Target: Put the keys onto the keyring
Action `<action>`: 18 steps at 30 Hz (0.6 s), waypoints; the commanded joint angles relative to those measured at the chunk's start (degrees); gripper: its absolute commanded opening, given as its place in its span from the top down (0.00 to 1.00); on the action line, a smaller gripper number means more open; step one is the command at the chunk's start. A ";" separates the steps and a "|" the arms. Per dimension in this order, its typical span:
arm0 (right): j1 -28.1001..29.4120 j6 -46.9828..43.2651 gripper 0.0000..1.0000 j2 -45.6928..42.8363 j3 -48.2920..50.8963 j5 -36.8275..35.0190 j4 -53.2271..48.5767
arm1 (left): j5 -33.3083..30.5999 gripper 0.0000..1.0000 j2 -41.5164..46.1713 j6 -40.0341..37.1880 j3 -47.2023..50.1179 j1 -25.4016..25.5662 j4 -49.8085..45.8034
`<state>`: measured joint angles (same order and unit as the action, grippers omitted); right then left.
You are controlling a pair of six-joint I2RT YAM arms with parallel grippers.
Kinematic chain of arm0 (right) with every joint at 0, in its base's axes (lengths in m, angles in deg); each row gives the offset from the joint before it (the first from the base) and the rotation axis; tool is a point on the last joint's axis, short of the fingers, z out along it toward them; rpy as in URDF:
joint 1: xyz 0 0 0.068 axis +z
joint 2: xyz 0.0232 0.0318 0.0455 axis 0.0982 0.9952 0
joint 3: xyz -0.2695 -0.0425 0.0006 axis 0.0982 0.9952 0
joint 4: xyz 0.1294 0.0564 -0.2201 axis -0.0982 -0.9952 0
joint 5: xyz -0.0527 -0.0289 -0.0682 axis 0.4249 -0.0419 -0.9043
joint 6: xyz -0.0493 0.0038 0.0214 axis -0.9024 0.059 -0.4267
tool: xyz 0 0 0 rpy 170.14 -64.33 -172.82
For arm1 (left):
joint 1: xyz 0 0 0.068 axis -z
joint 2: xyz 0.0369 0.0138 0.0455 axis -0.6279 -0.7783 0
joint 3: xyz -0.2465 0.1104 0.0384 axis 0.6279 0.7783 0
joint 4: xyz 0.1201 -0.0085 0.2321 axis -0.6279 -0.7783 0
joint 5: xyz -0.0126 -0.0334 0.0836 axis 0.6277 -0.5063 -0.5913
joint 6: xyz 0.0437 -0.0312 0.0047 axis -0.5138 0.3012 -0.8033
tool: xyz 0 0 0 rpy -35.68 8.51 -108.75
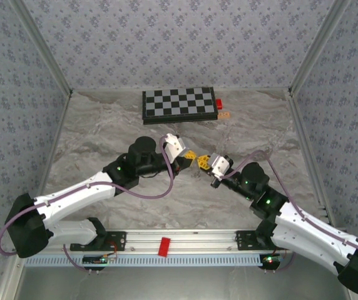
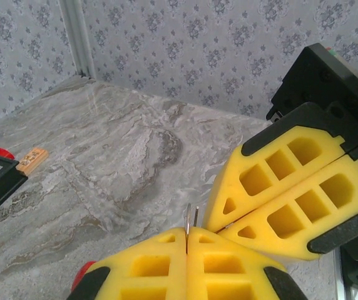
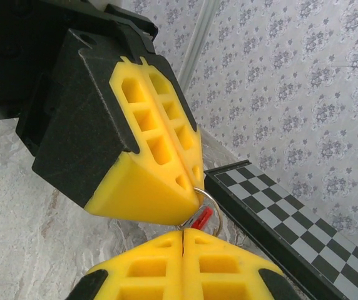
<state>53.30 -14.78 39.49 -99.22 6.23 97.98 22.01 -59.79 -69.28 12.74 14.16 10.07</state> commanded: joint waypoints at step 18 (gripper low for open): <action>-3.80 5.35 1.00 -2.84 1.18 0.04 3.27 | 1.12 1.00 0.76 0.87 1.39 0.82 3.50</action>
<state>50.26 -10.71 37.09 -98.28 6.99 98.55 22.18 -59.77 -69.04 14.17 14.49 12.57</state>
